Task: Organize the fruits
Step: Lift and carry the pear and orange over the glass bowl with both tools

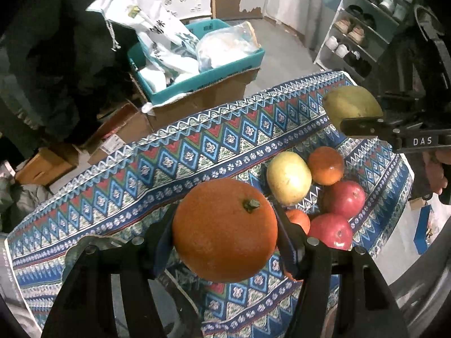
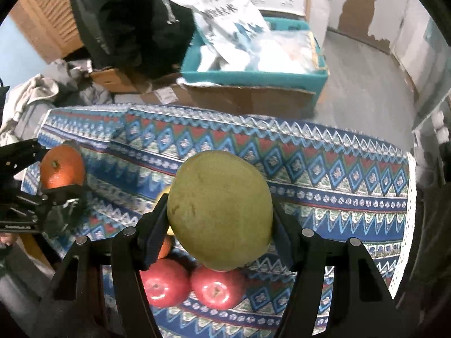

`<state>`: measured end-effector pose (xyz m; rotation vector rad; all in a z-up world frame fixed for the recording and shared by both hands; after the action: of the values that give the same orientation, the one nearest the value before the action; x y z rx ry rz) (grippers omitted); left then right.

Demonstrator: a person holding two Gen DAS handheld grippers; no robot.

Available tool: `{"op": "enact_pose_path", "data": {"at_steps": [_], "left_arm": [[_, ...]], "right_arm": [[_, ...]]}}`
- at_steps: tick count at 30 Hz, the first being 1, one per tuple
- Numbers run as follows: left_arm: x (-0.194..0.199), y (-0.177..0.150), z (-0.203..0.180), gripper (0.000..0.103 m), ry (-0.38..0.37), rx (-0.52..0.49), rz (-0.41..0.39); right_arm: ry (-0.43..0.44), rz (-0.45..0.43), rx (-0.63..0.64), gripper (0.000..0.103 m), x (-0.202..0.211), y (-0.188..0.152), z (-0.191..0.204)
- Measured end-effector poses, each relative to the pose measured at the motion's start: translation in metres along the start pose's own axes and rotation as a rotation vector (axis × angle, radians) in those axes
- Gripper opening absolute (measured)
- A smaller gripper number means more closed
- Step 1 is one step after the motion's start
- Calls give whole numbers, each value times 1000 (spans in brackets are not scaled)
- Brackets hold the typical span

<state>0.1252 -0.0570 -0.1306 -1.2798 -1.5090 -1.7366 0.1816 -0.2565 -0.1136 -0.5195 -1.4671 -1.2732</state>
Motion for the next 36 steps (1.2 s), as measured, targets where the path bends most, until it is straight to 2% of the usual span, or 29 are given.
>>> {"op": "enact_pose_path", "data": {"at_steps": [9,16,26,36], "left_arm": [[34,-24,19,66,40,27,-31],[54,-48,47,66,56,92,-41],[66,-79,85,66,83,167,-37],[69,-115,120,66,114,224,-15]], "right_arm": [[66,-33,81,66,11,12,60],[115,-31,142,66,8,21,105],[187,0,218,66,-12,32,169],[237,73,286,66,-48,26,228]]}}
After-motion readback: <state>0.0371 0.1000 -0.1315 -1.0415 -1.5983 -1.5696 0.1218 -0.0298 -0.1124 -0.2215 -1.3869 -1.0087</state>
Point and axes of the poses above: each gripper's, at about its wrist camera, not at the fingertips, and x roughly against the way its jaws point, z to its left, y to its top, the point moved 2 cm from there along -x, roughly the way its jaws point, and after that the axes turned 5 degrees about -z, right-handed, at the moved point
